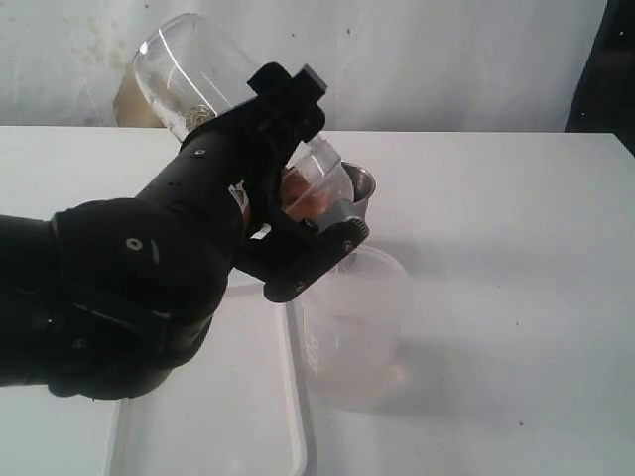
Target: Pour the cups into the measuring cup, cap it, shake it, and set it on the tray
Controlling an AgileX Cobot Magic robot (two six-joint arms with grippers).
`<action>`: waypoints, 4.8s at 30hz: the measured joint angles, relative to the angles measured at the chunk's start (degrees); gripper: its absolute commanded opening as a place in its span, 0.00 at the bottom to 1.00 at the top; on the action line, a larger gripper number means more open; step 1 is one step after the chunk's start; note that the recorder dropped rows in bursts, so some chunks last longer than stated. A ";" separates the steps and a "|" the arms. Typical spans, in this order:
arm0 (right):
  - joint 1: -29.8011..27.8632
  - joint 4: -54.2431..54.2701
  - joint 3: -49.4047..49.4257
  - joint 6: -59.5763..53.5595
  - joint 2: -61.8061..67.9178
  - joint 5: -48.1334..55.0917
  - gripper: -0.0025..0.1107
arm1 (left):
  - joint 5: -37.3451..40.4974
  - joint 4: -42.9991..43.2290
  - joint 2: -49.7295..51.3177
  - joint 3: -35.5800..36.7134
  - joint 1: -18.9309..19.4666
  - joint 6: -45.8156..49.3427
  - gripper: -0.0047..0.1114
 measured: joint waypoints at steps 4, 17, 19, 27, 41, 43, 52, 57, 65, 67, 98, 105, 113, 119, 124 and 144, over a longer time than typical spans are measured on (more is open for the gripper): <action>0.00 0.00 0.00 0.00 0.00 0.00 0.02 | 2.95 0.00 0.00 0.00 0.00 -10.82 0.04; 0.00 0.00 0.00 0.00 0.00 0.00 0.02 | 1.53 -12.87 -3.64 -0.10 0.00 -37.72 0.04; 0.00 0.00 0.00 0.00 0.00 0.00 0.02 | -0.38 -15.75 -5.01 -0.10 0.00 -40.82 0.04; 0.00 0.00 0.00 0.00 0.00 0.00 0.02 | -19.58 -26.77 -13.46 1.74 5.72 -53.52 0.04; 0.00 0.00 0.00 0.00 0.00 0.00 0.02 | -79.68 -31.85 -24.33 20.66 40.38 -70.17 0.04; 0.00 0.00 0.00 0.00 0.00 0.00 0.02 | -88.47 -32.36 -23.93 22.70 45.29 -70.64 0.04; 0.00 0.00 0.00 0.00 0.00 0.00 0.02 | -109.99 -32.53 -20.17 34.07 53.03 -52.25 0.04; 0.00 0.00 0.00 0.00 0.00 0.00 0.02 | -115.93 -37.77 -13.88 38.81 53.03 -38.45 0.04; 0.00 0.00 0.00 0.00 0.00 0.00 0.02 | -121.40 -47.94 0.33 39.13 53.03 -27.70 0.04; 0.00 0.00 0.00 0.00 0.00 0.00 0.02 | -121.73 -49.12 2.83 38.87 53.03 -26.59 0.04; 0.00 0.00 0.00 0.00 0.00 0.00 0.02 | -124.33 -40.65 19.11 28.31 53.03 -27.09 0.56; 0.00 0.00 0.00 0.00 0.00 0.00 0.02 | -124.33 -39.91 19.11 28.20 53.03 -28.85 0.78; 0.00 0.00 0.00 0.00 0.00 0.00 0.02 | -124.18 -36.31 18.98 28.20 53.24 -32.15 0.90; 0.00 0.00 0.00 0.00 0.00 0.00 0.02 | -119.72 -32.91 16.06 28.20 53.47 -36.74 0.91; 0.00 0.00 0.00 0.00 0.00 0.00 0.02 | -114.50 -30.67 12.77 28.43 53.47 -40.90 0.91; 0.00 0.00 0.00 0.00 0.00 0.00 0.02 | -100.12 -46.36 -5.03 41.71 53.47 -39.93 0.59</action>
